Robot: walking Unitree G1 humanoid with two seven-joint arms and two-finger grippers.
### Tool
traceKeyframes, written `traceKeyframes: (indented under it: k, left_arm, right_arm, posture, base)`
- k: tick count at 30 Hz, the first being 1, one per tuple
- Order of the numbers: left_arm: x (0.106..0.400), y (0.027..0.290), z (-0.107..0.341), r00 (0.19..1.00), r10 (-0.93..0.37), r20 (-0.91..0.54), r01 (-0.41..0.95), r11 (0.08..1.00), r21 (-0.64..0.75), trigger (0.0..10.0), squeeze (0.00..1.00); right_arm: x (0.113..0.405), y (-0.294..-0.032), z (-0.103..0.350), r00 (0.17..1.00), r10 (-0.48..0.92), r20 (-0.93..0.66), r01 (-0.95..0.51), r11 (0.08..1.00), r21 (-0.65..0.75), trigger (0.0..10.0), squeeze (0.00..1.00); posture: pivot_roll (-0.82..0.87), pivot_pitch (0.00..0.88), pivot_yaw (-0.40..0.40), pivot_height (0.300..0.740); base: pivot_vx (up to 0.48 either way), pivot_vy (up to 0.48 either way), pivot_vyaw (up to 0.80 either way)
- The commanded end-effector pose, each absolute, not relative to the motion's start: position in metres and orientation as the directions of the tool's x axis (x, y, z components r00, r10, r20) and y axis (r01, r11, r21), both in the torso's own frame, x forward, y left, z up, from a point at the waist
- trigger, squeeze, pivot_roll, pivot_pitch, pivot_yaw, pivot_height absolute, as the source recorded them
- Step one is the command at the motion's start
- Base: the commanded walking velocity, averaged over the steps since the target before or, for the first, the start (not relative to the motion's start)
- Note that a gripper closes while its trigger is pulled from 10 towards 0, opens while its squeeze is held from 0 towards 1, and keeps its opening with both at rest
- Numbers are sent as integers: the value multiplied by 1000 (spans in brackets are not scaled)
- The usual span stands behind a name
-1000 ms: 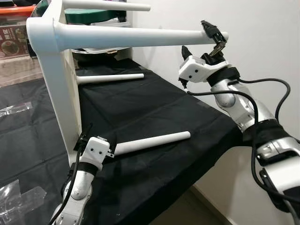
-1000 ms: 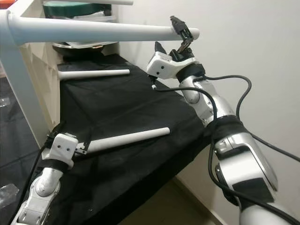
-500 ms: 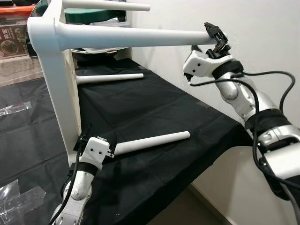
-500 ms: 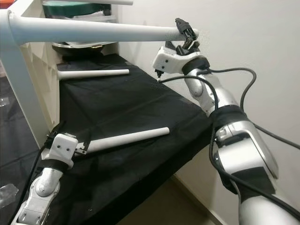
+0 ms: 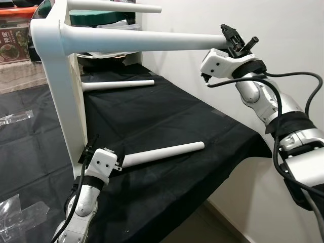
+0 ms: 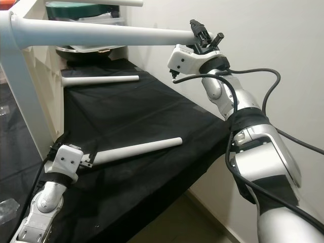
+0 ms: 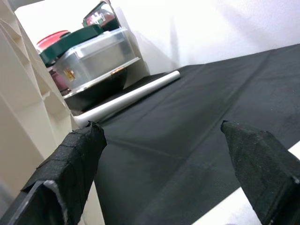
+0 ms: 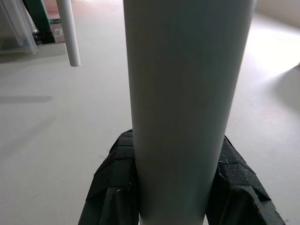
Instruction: Building children table
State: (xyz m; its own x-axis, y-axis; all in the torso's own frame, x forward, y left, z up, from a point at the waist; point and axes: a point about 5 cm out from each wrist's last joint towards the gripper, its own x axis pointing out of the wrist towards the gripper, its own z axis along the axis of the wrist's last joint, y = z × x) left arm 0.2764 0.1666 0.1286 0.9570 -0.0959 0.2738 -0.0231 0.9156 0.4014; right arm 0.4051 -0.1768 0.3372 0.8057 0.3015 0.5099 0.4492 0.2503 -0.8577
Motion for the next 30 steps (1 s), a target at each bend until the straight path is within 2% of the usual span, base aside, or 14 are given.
traceKeyframes:
  k: [1,7,9,11,15,16,18,19,21,22,24,25,28,30]
  left_arm:
    - [279,180,127,964,-51,261,-55,921,385,10000,0]
    - [287,186,127,968,-38,248,-60,925,375,10000,0]
    - [293,190,128,971,-15,240,-72,935,348,10000,0]
    - [294,192,129,971,-9,238,-75,937,341,10000,0]
    - [299,201,133,970,5,242,-92,932,350,10000,0]
    - [299,201,133,970,5,242,-92,932,350,10000,0]
    - [304,218,150,958,25,284,-136,915,380,10000,0]
    - [304,218,150,958,25,284,-136,915,380,10000,0]
    - [309,246,183,931,59,361,-217,884,413,10000,0]
    - [309,246,183,931,59,361,-217,884,413,10000,0]
    - [312,266,213,901,70,429,-275,856,438,10000,0]
    - [312,266,213,901,70,429,-275,856,438,10000,0]
    - [313,288,258,857,52,513,-342,802,490,10000,0]
    - [313,288,258,857,52,513,-342,802,490,10000,0]
  right_arm:
    - [407,-178,330,823,302,481,419,248,-873,0,0]
    - [406,-177,330,815,310,490,420,266,-867,0,0]
    - [406,-180,329,823,276,496,399,339,-852,0,0]
    - [406,-182,329,826,265,497,392,363,-846,0,0]
    - [408,-199,326,859,145,491,365,498,-786,0,0]
    - [408,-199,326,859,145,491,365,498,-786,0,0]
    - [409,-212,319,887,65,458,345,568,-747,0,0]
    - [409,-212,319,887,65,458,345,568,-747,0,0]
    - [410,-226,308,916,-30,400,321,653,-686,0,0]
    - [410,-226,308,916,-30,400,321,653,-686,0,0]
    - [411,-233,295,938,-94,334,296,718,-629,0,0]
    - [411,-233,295,938,-94,334,296,718,-629,0,0]
    - [412,-239,273,959,-170,225,265,815,-515,0,0]
    - [412,-239,273,959,-170,225,265,815,-515,0,0]
  posture:
    - [-17,0,-88,740]
    - [-21,0,-82,740]
    - [-23,0,-78,740]
    - [-23,0,-78,740]
    - [-21,0,-74,740]
    - [-21,0,-74,740]
    - [-16,0,-70,740]
    - [-16,0,-70,740]
    - [-9,0,-70,740]
    - [-9,0,-70,740]
    - [-9,0,-70,740]
    - [-9,0,-70,740]
    - [20,0,-69,740]
    - [20,0,-69,740]
  base:
    - [0,0,0]
    - [0,0,0]
    - [0,0,0]
    - [0,0,0]
    - [0,0,0]
    - [0,0,0]
    - [0,0,0]
    - [0,0,0]
    - [0,0,0]
    - [0,0,0]
    - [0,0,0]
    - [0,0,0]
    - [0,0,0]
    - [0,0,0]
